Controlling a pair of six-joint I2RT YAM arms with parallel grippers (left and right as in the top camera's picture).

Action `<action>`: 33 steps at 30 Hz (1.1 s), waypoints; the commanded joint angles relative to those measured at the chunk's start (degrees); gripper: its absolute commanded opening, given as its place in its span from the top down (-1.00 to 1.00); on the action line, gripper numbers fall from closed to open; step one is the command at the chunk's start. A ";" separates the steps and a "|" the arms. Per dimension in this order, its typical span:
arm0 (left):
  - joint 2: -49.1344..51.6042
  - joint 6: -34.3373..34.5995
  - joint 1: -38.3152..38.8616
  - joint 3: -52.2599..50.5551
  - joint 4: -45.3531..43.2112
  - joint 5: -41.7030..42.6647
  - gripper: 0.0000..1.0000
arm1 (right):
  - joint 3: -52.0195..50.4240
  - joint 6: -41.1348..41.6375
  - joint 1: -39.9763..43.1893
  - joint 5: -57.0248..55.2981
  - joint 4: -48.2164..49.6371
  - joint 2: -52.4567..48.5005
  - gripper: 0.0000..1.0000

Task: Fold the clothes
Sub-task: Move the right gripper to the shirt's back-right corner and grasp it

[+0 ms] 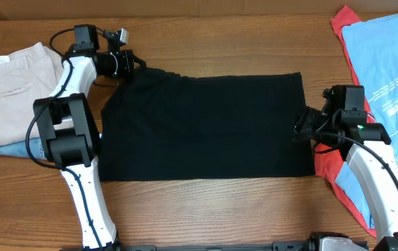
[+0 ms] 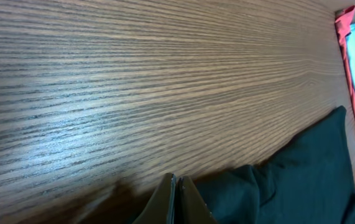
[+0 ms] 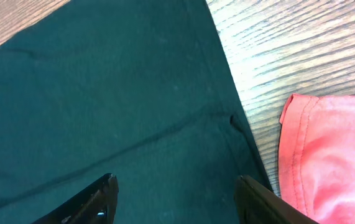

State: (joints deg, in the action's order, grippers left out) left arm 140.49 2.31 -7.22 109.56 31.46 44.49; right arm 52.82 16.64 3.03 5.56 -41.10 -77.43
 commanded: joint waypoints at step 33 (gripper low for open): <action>-2.29 -2.14 -0.20 0.87 7.54 -7.65 0.92 | 19.82 -8.13 2.32 -4.07 37.03 -40.68 -0.36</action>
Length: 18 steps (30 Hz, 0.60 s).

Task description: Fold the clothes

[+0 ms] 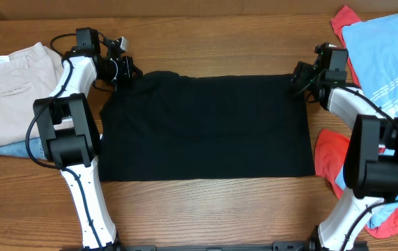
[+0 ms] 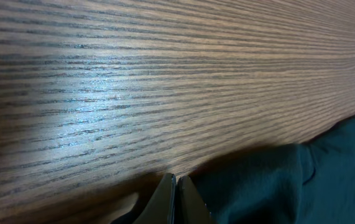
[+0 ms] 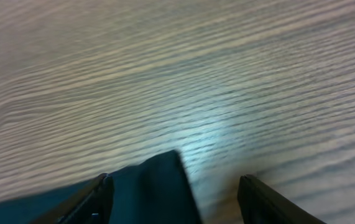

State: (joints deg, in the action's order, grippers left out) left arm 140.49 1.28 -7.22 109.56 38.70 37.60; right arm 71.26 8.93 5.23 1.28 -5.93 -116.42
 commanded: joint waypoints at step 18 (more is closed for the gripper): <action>-2.29 -1.11 -0.22 0.85 0.76 -0.74 0.89 | 1.73 0.70 0.04 1.36 6.32 -7.17 0.92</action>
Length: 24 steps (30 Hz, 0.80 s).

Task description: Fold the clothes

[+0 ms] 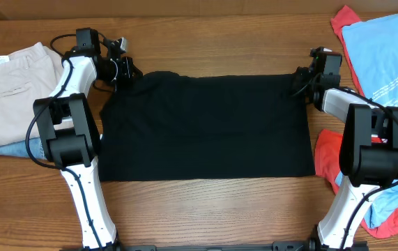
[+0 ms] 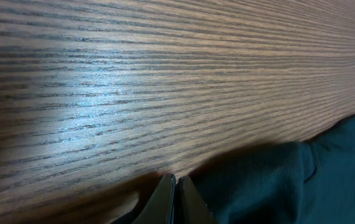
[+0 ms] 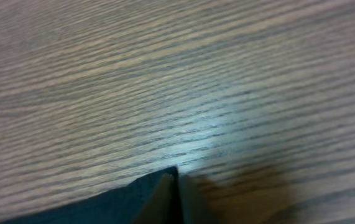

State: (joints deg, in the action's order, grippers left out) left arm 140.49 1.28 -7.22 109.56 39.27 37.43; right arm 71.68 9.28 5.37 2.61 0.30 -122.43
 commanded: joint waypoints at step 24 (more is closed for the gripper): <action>-2.93 -1.16 -0.35 0.85 0.59 -0.61 0.91 | 5.27 0.76 -0.39 5.20 -7.13 -1.03 -0.16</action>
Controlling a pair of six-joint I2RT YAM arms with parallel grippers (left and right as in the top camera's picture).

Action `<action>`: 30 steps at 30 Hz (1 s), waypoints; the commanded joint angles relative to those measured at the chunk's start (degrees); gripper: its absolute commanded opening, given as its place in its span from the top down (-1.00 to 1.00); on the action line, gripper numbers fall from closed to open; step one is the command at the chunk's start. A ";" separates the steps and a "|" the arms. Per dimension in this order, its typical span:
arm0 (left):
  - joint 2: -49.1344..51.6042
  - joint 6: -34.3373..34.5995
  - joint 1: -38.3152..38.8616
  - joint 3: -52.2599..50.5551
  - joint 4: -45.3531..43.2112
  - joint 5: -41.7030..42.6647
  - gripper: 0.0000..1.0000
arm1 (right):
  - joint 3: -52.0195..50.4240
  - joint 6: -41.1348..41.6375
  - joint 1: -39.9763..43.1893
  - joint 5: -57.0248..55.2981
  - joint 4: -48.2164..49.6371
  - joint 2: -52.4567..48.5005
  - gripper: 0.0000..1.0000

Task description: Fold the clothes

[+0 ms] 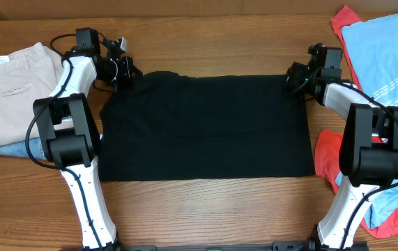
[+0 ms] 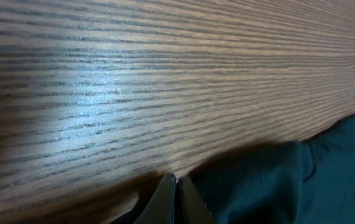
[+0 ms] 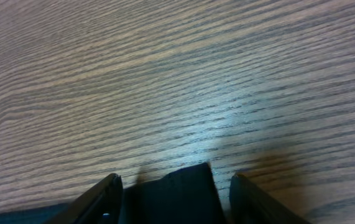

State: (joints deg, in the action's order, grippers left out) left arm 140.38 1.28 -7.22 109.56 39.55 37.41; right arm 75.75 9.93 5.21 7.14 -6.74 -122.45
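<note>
A black garment (image 1: 205,125) lies spread flat in the middle of the wooden table. My left gripper (image 1: 123,68) is at its far left corner, fingers pressed together (image 2: 176,186) on the dark cloth (image 2: 276,180). At the far right corner my right gripper (image 1: 295,77) stands open (image 3: 174,190). The cloth's corner tip (image 3: 189,177) lies between its two fingers, and neither finger touches it.
Folded beige trousers (image 1: 7,84) lie at the left edge, over a bit of blue cloth (image 1: 17,150). A light blue shirt (image 1: 387,63) and a red garment (image 1: 330,159) are piled at the right edge, close to the right arm.
My right gripper was shut at the garment's far right corner and is now open with the corner tip between its fingers. The left gripper and the garment have not moved.
My left gripper stayed shut at the far left corner throughout. The right gripper was first open over the middle of the right edge, then open at the far right corner, then shut there, and now stands open again.
</note>
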 commanded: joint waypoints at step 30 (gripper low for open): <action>-5.44 -1.57 -0.37 0.87 0.94 -0.33 0.92 | 1.22 5.05 -2.40 -11.19 -2.45 -3.39 0.92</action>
State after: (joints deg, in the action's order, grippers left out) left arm 139.92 1.26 -7.22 109.56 40.40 37.39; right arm 77.91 14.74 2.15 -0.43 -6.94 -124.97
